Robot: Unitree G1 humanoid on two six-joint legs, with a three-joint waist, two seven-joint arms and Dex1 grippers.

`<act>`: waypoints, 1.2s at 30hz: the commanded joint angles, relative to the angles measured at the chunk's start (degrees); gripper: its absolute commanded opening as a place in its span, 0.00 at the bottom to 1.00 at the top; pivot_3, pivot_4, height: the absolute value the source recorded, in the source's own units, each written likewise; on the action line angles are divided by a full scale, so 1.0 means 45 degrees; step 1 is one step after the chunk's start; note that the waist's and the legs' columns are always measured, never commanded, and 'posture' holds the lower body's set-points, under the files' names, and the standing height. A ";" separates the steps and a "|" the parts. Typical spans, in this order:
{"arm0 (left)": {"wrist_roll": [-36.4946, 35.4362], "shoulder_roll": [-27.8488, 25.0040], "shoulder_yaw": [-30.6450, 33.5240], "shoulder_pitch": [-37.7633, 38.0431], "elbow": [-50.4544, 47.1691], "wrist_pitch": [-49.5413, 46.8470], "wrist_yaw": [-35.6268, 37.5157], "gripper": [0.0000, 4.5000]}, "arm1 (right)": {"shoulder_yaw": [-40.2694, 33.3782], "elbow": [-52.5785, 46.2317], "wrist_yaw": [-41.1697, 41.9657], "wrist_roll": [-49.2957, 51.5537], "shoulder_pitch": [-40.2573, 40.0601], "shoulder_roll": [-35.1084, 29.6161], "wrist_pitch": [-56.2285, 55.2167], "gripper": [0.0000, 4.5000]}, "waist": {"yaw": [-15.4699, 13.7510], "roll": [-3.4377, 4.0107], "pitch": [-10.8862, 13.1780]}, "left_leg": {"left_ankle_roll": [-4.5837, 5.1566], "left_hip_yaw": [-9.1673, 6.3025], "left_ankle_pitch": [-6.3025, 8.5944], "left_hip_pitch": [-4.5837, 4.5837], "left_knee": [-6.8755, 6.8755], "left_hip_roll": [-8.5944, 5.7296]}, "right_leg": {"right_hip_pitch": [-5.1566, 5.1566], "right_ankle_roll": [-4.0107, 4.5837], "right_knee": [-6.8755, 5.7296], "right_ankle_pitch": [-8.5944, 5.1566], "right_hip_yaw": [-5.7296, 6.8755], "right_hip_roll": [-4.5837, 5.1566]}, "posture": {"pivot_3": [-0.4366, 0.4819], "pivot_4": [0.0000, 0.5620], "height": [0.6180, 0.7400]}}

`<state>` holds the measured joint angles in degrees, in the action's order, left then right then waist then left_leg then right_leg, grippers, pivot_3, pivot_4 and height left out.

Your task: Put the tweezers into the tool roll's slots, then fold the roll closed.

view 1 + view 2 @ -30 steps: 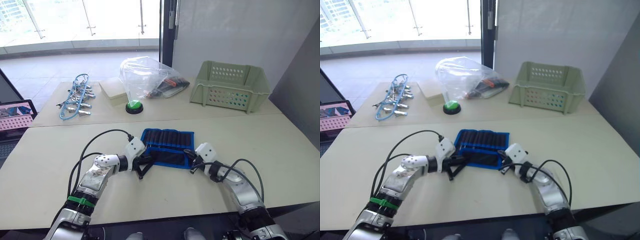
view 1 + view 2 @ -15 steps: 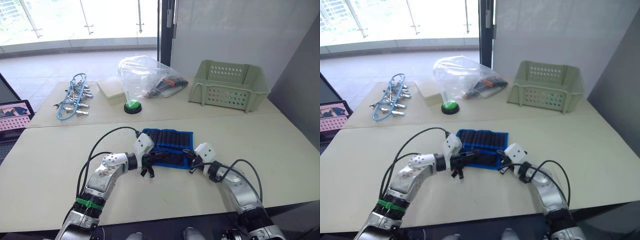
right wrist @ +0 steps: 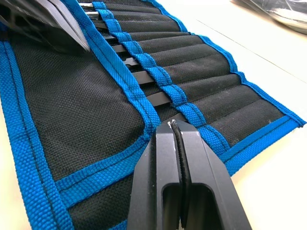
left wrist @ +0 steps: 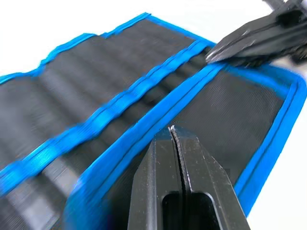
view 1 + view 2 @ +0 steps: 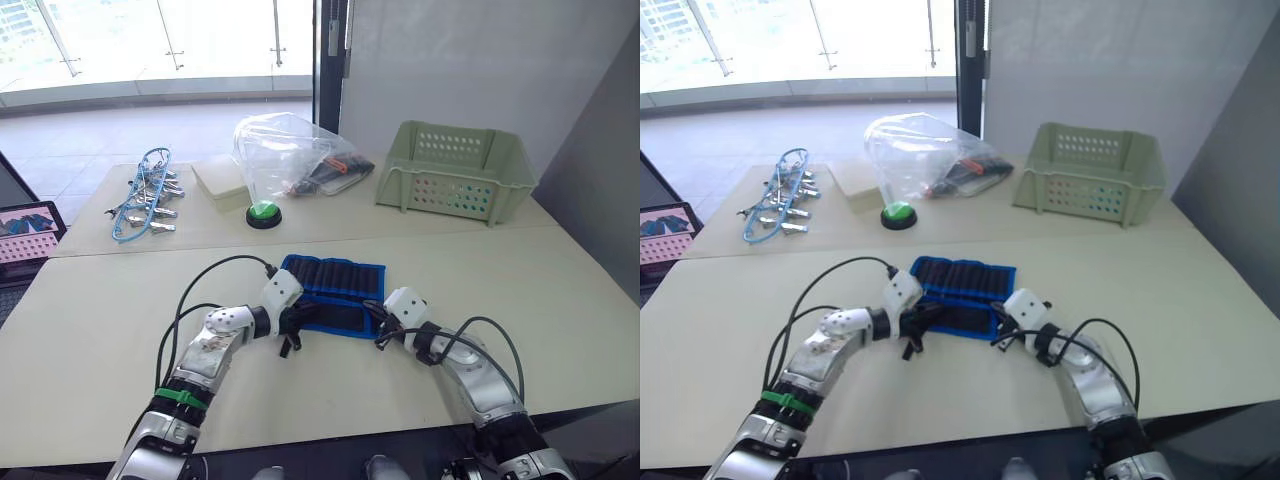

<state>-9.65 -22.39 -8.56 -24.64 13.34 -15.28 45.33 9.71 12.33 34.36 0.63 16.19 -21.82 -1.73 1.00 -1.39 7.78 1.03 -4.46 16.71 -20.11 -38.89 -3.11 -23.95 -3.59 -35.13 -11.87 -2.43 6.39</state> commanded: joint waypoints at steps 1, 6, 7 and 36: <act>0.0067 -0.0546 0.0536 0.0292 -0.0163 -0.0289 -0.0203 0.00 | 0.0239 0.0914 -0.0004 -0.0463 -0.0493 -0.0152 0.0797 0.00 | -0.0041 -0.0023 -0.0014 | 0.0000 0.0000 0.0000 0.0000 -0.0001 -0.0002 | 0.0005 -0.0001 0.0003 0.0000 0.0001 0.0003 | 0.48 0.27 1.00; -0.0145 -0.0784 0.1047 0.0231 -0.0464 -0.0563 -0.0328 0.00 | 0.0219 0.1040 0.0032 -0.0431 -0.0329 -0.0163 0.0825 0.00 | -0.0047 -0.0042 -0.0025 | 0.0001 -0.0004 0.0001 0.0055 0.0006 0.0000 | 0.0066 -0.0002 0.0016 0.0000 0.0011 0.0003 | 0.48 0.27 1.00; -0.0198 -0.0747 0.1153 0.0209 -0.0507 -0.0580 -0.0371 0.00 | 0.0206 0.1057 0.0033 -0.0423 -0.0299 -0.0165 0.0820 0.00 | -0.0038 -0.0042 -0.0024 | 0.0002 -0.0006 0.0002 0.0069 0.0010 0.0001 | 0.0082 -0.0002 0.0022 0.0000 0.0013 0.0000 | 0.48 0.27 1.00; -0.5273 -0.5320 0.5301 0.4228 -0.8408 -0.4663 0.1847 1.00 | -0.2742 -0.1258 0.2701 0.4945 0.1984 -0.3361 0.7559 0.95 | -0.0017 0.0077 0.0125 | 0.0004 0.0007 0.0005 -0.0104 0.0032 0.0004 | -0.0097 -0.0002 0.0039 -0.0001 0.0002 0.0015 | 0.48 0.27 1.00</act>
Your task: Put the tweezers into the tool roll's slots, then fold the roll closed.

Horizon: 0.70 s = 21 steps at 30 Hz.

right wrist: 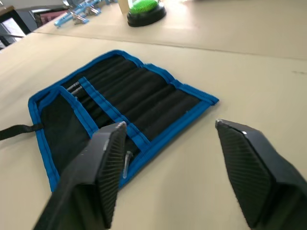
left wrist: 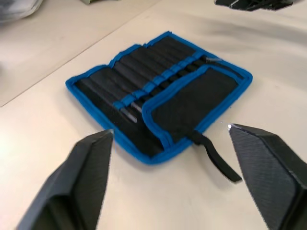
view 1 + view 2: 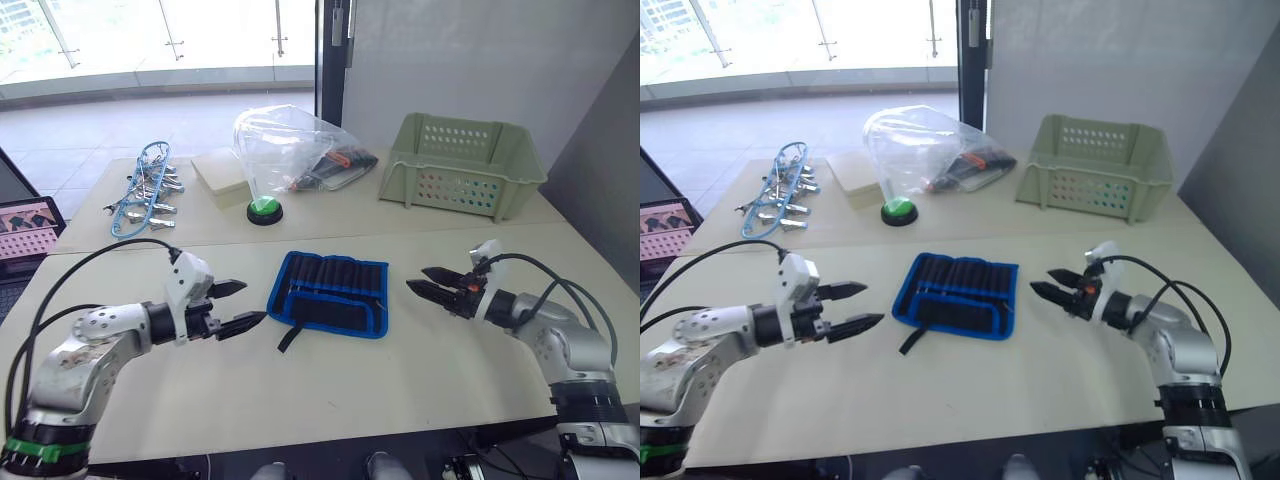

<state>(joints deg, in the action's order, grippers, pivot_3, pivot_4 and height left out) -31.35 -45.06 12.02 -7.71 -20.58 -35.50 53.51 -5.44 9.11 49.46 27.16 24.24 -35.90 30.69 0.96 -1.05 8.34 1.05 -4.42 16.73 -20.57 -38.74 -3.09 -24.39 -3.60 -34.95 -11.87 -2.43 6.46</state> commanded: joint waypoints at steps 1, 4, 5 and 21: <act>-0.0459 -0.0367 0.0896 0.0771 -0.1013 -0.0168 -0.0016 1.00 | 0.0744 -0.0616 -0.0552 -0.0797 0.0228 -0.0273 0.0943 0.99 | -0.0009 0.0005 0.0003 | 0.0000 0.0000 0.0000 -0.0001 0.0000 -0.0001 | -0.0001 0.0000 0.0000 0.0000 0.0001 0.0002 | 0.48 0.27 1.00; -0.0744 -0.0434 0.1555 0.1686 -0.1340 -0.0329 -0.0069 1.00 | 0.0335 -0.0525 -0.0273 0.0748 0.0827 0.0079 0.3669 0.99 | -0.0004 0.0016 0.0024 | 0.0000 0.0000 0.0000 -0.0002 -0.0001 0.0000 | 0.0001 0.0001 -0.0001 0.0000 0.0000 0.0003 | 0.48 0.27 1.00; -0.0813 -0.0434 0.1665 0.1833 -0.1385 -0.0336 -0.0096 1.00 | 0.0246 -0.0507 -0.0307 0.0989 0.0966 0.0132 0.4276 0.99 | -0.0001 0.0016 0.0036 | 0.0000 0.0001 0.0000 -0.0002 -0.0001 0.0008 | 0.0000 0.0001 -0.0001 0.0000 -0.0002 0.0003 | 0.48 0.27 1.00; -0.0066 -0.0357 0.1608 0.2903 -0.1564 0.0351 -0.0766 1.00 | 0.0760 0.0385 -0.0436 0.1239 0.1630 0.1270 0.6081 0.88 | 0.0046 0.0021 0.0050 | 0.0001 -0.0002 0.0002 0.0003 0.0001 0.0008 | 0.0004 0.0004 -0.0001 0.0001 0.0010 -0.0003 | 0.48 0.27 1.00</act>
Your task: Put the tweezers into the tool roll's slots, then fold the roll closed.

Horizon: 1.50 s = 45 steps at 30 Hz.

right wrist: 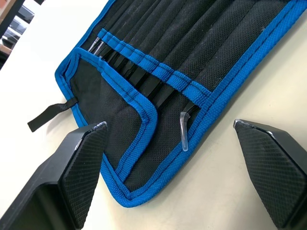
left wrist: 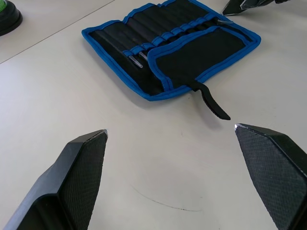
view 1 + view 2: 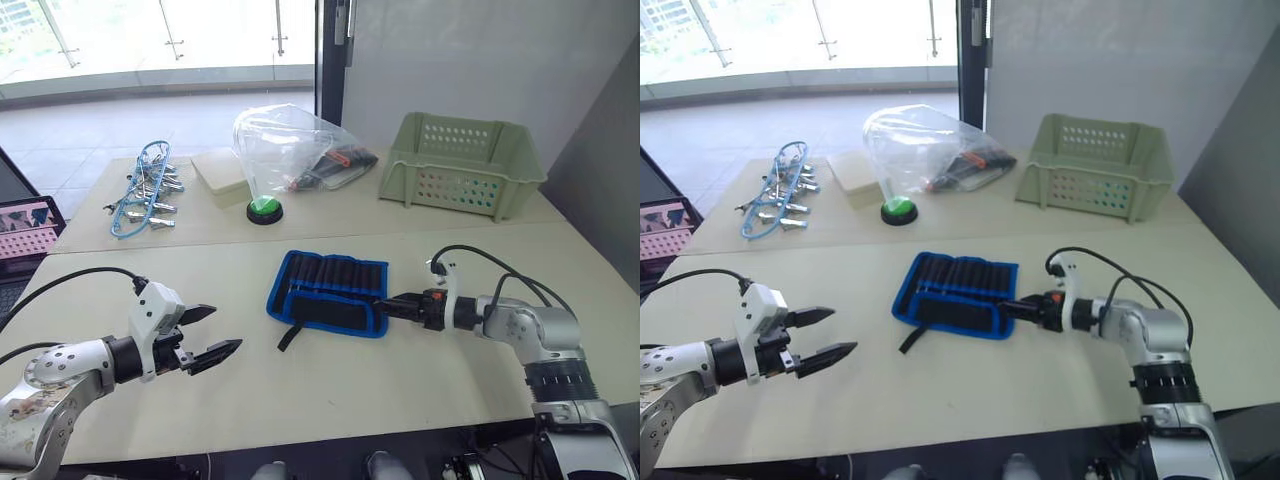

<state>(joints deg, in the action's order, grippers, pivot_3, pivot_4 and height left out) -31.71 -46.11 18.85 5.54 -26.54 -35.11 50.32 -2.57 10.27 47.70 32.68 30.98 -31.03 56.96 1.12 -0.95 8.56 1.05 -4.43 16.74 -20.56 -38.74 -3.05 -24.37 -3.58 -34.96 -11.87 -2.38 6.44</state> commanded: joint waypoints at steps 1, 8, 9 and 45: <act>0.0067 -0.0129 0.0072 -0.0053 -0.0174 0.0308 -0.0040 1.00 | 0.0033 0.0222 -0.0060 0.0072 0.0197 0.0237 0.0274 0.81 | 0.0008 0.0000 0.0000 | 0.0000 0.0000 0.0000 0.0000 0.0000 0.0000 | 0.0000 0.0000 0.0000 0.0000 -0.0001 -0.0001 | 0.48 0.27 1.00; 0.0123 0.0040 -0.0026 -0.0276 0.0383 0.0260 -0.0208 1.00 | -0.0382 0.0676 -0.0169 0.0193 0.0524 0.0424 0.0324 0.28 | -0.0025 0.0000 0.0001 | 0.0000 0.0000 0.0000 -0.0006 0.0001 -0.0006 | -0.0005 0.0000 0.0002 0.0000 0.0000 0.0005 | 0.48 0.27 1.00; 0.0259 0.0012 -0.0125 -0.0240 0.0462 0.0352 -0.0190 1.00 | -0.0446 0.0706 -0.0214 0.0224 0.0573 0.0474 0.0343 0.20 | -0.0025 0.0000 0.0001 | 0.0000 0.0000 0.0000 -0.0007 0.0001 -0.0006 | -0.0005 0.0000 0.0001 0.0000 0.0000 0.0005 | 0.48 0.27 1.00; 0.0259 0.1164 -0.2419 -0.1649 0.0141 0.0512 -0.0549 1.00 | -0.0415 -0.0401 -0.2014 0.0437 0.2584 -0.0696 0.5255 0.00 | -0.0054 0.0037 0.0026 | -0.0016 0.0004 -0.0009 -0.0167 -0.0025 -0.0021 | -0.0166 0.0002 -0.0022 0.0022 -0.0006 0.0023 | 0.48 0.27 1.00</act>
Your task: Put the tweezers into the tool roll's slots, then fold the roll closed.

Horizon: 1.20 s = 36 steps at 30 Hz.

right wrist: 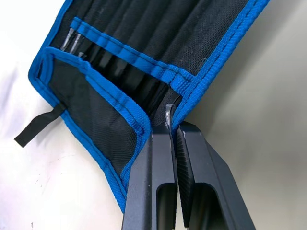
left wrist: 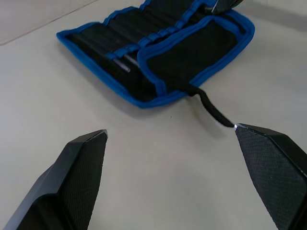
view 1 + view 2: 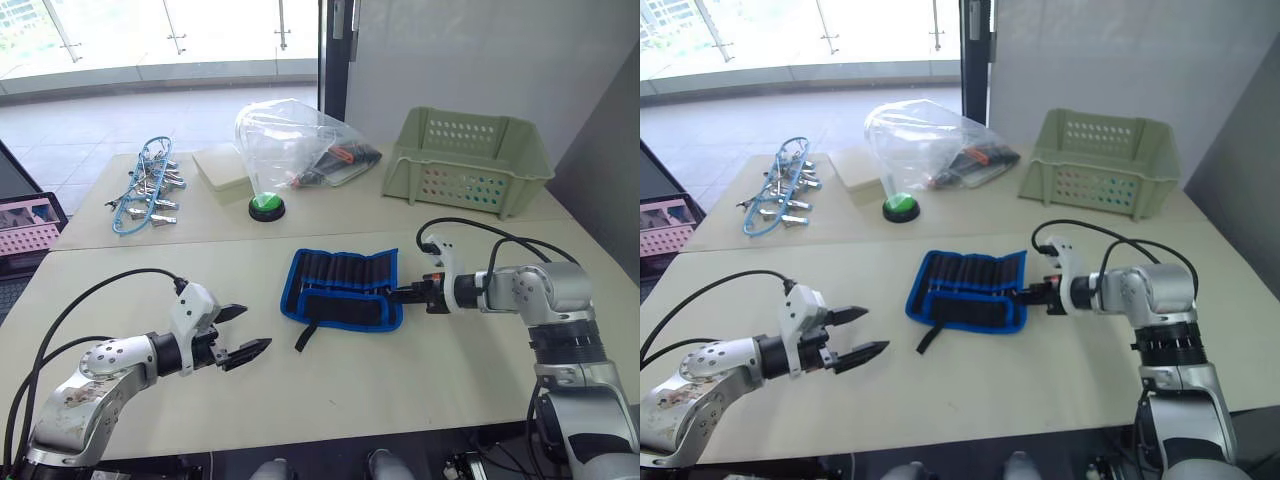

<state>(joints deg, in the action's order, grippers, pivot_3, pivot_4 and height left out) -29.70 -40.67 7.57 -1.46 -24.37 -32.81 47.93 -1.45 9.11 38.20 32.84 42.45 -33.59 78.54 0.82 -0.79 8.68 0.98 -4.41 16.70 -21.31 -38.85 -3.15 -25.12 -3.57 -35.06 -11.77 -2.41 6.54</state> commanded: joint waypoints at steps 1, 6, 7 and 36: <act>-0.0173 -0.0062 0.0082 -0.0090 -0.0325 0.0001 -0.0006 1.00 | -0.0808 -0.0112 0.0126 0.0470 -0.0086 -0.0137 0.0582 0.00 | 0.0015 0.0000 0.0000 | 0.0000 0.0000 0.0000 0.0000 0.0002 0.0002 | -0.0003 0.0000 -0.0001 0.0000 -0.0001 -0.0004 | 0.48 0.27 1.00; -0.0085 -0.0119 0.0014 -0.0136 -0.0148 0.0062 0.0120 1.00 | -0.2051 0.0580 0.0212 0.1000 -0.0675 0.0197 0.1132 0.00 | 0.0004 0.0000 0.0000 | 0.0001 0.0002 0.0000 -0.0001 0.0000 0.0000 | 0.0001 0.0000 0.0001 0.0000 0.0000 -0.0005 | 0.48 0.27 1.00; -0.0056 -0.0137 -0.0022 -0.0178 -0.0101 0.0072 0.0156 1.00 | -0.2324 0.0736 0.0277 0.1158 -0.0852 0.0284 0.1226 0.07 | 0.0000 0.0000 0.0000 | 0.0001 0.0003 0.0000 0.0000 -0.0002 0.0001 | 0.0004 0.0000 0.0002 0.0000 0.0000 -0.0006 | 0.48 0.27 1.00; 0.0212 -0.0487 -0.0137 -0.0450 0.0527 0.0349 0.0682 1.00 | -0.4801 0.0809 0.0025 0.2590 -0.2408 0.0780 0.1948 0.00 | 0.0010 -0.0003 -0.0004 | 0.0002 0.0008 -0.0001 0.0012 -0.0019 0.0004 | 0.0021 0.0000 -0.0015 0.0001 0.0001 -0.0013 | 0.48 0.27 1.00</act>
<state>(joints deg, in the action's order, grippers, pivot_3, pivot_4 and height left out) -29.09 -42.41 6.43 -3.50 -21.55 -32.57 50.77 -22.88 13.28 38.23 43.98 31.03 -29.26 87.88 0.86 -0.80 8.66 0.99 -4.37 16.70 -21.26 -38.93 -3.15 -25.04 -3.57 -35.13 -11.77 -2.41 6.49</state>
